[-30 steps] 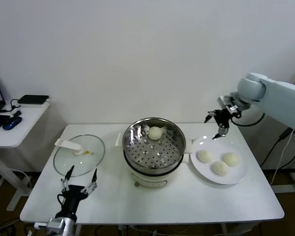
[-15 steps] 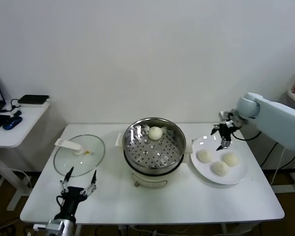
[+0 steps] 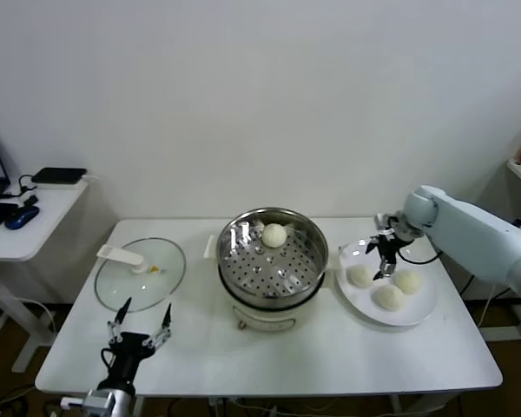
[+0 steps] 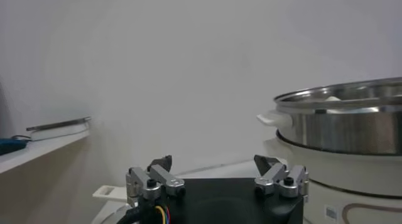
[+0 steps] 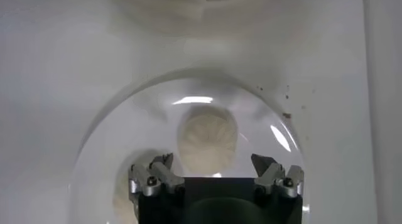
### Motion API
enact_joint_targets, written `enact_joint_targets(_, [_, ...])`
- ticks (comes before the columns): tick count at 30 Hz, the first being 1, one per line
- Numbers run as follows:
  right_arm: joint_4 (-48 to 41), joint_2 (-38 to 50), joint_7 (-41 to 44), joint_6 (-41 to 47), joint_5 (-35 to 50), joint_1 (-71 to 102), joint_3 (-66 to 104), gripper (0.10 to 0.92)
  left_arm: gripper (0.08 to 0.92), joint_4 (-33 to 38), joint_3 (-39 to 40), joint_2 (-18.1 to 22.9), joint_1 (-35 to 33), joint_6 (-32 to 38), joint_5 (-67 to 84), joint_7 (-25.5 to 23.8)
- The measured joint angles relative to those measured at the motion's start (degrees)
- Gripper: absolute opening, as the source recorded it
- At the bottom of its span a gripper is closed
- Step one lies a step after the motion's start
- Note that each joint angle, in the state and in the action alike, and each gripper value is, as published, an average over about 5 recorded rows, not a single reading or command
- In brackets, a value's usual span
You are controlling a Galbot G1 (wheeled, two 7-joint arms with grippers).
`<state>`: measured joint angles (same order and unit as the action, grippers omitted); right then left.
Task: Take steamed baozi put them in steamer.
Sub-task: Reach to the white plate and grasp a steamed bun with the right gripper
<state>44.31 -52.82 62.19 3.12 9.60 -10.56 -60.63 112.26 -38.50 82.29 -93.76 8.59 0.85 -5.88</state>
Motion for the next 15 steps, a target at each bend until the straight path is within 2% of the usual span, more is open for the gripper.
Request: enact_joint_targets(15, [-6.3, -4.1, 0.2, -1.5, -2.1, 3.0, 3.1, 0.823, 0.823, -0.8, -0.1, 0.4, -0.3, 0.5, 0.0, 0.1])
